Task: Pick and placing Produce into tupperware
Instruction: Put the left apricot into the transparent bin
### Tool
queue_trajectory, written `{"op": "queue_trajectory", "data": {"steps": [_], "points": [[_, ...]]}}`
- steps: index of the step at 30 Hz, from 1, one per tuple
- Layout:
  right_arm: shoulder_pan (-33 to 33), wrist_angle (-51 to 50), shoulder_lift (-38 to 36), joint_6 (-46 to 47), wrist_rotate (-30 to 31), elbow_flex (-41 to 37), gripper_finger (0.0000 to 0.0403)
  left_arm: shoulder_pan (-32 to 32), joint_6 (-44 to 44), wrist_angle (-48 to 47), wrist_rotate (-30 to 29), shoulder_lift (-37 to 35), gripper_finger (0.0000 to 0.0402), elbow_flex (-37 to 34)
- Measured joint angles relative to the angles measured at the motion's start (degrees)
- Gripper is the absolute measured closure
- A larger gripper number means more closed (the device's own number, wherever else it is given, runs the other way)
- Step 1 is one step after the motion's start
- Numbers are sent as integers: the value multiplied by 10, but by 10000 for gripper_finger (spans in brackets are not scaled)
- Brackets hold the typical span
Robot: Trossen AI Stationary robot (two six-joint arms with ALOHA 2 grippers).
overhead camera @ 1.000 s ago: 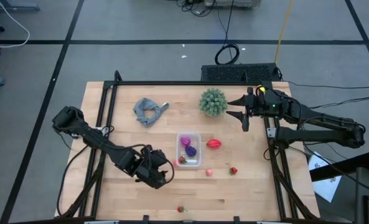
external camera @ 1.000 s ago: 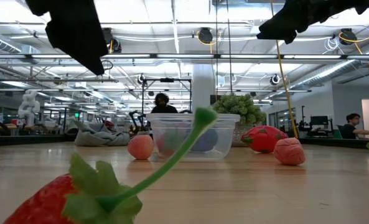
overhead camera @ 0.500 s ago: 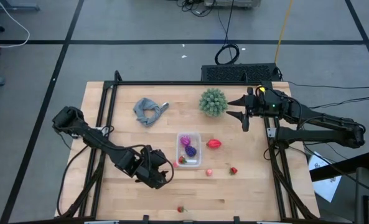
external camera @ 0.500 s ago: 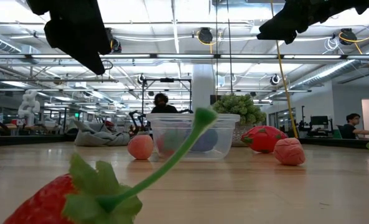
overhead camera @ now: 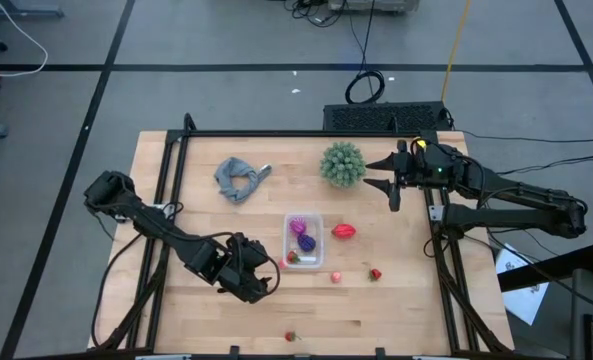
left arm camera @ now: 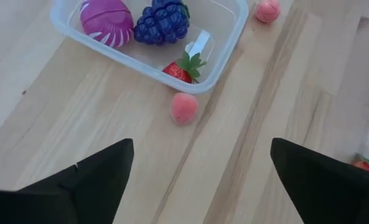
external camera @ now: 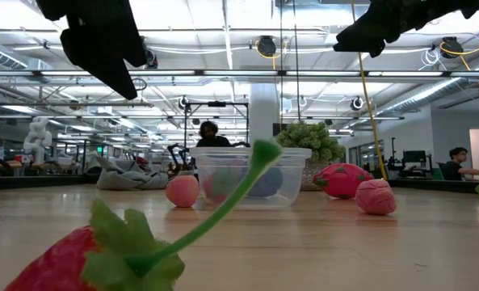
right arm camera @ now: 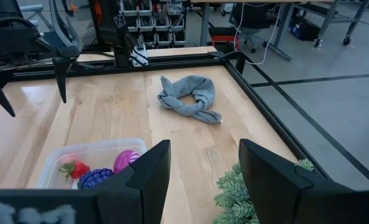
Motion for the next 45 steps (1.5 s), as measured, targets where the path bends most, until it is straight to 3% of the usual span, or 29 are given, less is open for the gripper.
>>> {"op": "queue_trajectory", "data": {"steps": [15,22,33,37,45], "points": [[0,0,0,0,0,0,220,0,-13,0,-28,0,14,0],[0,0,0,0,0,0,220,0,-19,0,14,0,14,0],[0,0,0,0,0,0,220,1,-28,0,11,0,21,0],[0,0,0,0,0,0,220,1,-32,-1,11,0,78,0],[0,0,0,0,0,0,220,1,-22,-1,13,0,278,0]]}}
